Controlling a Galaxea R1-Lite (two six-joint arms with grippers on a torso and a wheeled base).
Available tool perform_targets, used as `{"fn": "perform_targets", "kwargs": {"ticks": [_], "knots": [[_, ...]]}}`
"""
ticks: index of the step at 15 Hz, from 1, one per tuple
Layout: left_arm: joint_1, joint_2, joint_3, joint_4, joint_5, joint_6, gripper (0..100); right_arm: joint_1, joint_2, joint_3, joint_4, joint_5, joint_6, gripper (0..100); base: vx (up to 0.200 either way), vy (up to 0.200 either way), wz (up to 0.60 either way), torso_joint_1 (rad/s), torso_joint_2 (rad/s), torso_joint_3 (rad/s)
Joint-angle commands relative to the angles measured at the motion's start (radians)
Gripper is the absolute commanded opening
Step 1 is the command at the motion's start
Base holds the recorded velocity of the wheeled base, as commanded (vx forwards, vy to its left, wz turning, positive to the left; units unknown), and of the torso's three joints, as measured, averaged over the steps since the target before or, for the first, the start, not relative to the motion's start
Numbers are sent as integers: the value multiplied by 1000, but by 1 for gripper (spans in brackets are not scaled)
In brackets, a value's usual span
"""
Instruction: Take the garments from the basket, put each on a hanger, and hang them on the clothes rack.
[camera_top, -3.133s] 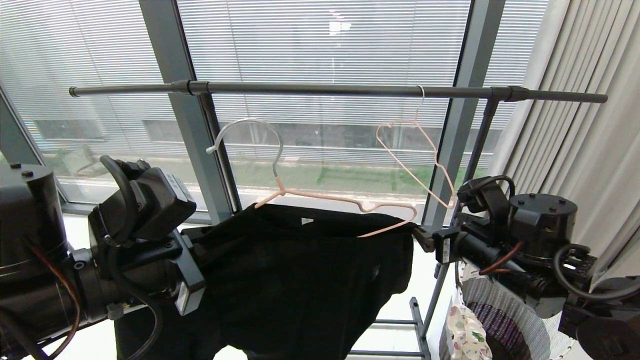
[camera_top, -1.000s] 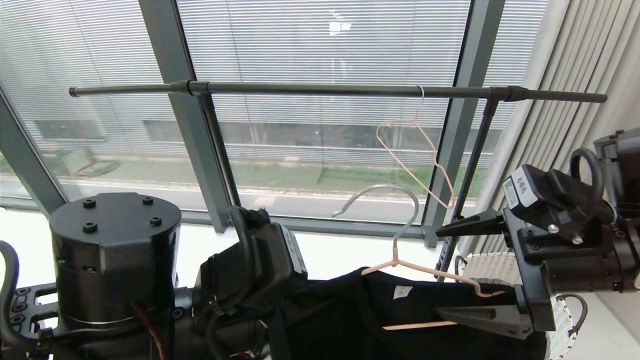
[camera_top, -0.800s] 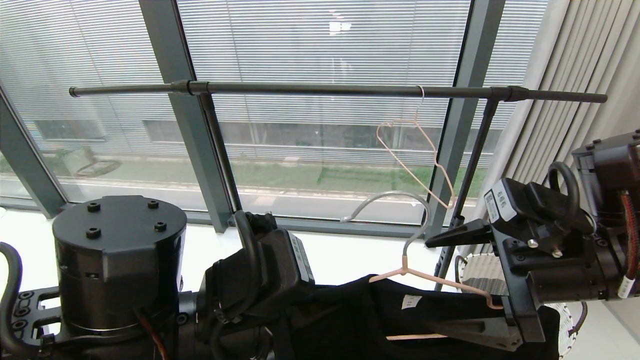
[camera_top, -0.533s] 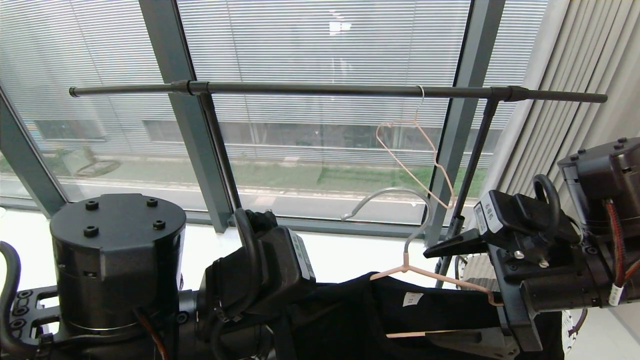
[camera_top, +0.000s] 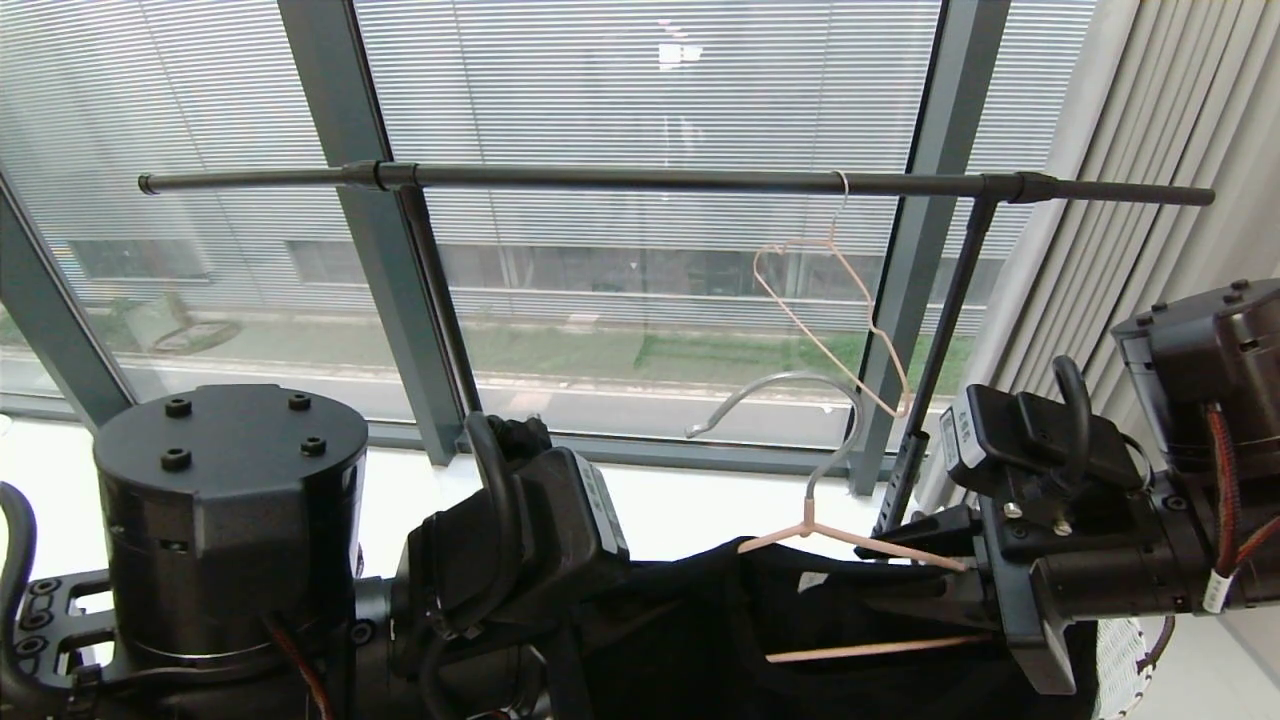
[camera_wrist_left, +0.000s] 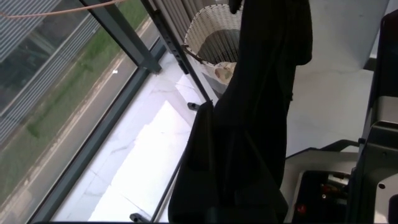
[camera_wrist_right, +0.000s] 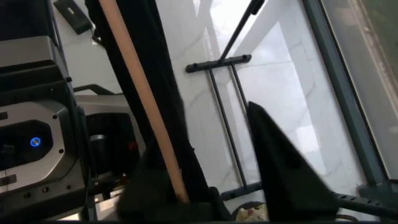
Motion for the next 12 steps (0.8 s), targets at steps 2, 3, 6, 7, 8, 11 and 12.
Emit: {"fn": "perform_targets", "kwargs": {"ticks": [2, 3, 6, 7, 8, 11, 12], "knots": [[-2, -7, 0, 1, -1, 0, 0, 1, -9, 1, -5, -15, -1, 0, 0, 0, 0, 0, 0, 0], [-2, -9, 1, -1, -1, 0, 0, 1, -13, 2, -5, -18, -1, 0, 0, 0, 0, 0, 0, 0], [-3, -19, 4, 1, 15, -2, 100, -1, -58, 44, -35, -18, -39, 0, 0, 0, 0, 0, 0, 0], [-6, -22, 3, -1, 19, -6, 100, -4, -76, 79, -71, -15, -79, 0, 0, 0, 0, 0, 0, 0], [-6, -30, 6, 1, 22, -6, 100, -8, -90, 103, -107, -13, -100, 0, 0, 0, 0, 0, 0, 0], [-5, -56, 38, 1, 45, -6, 100, -44, -110, 163, -232, -7, -143, 0, 0, 0, 0, 0, 0, 0], [-3, -85, 84, 1, 56, -6, 100, -77, -113, 180, -298, -1, -157, 0, 0, 0, 0, 0, 0, 0]]}}
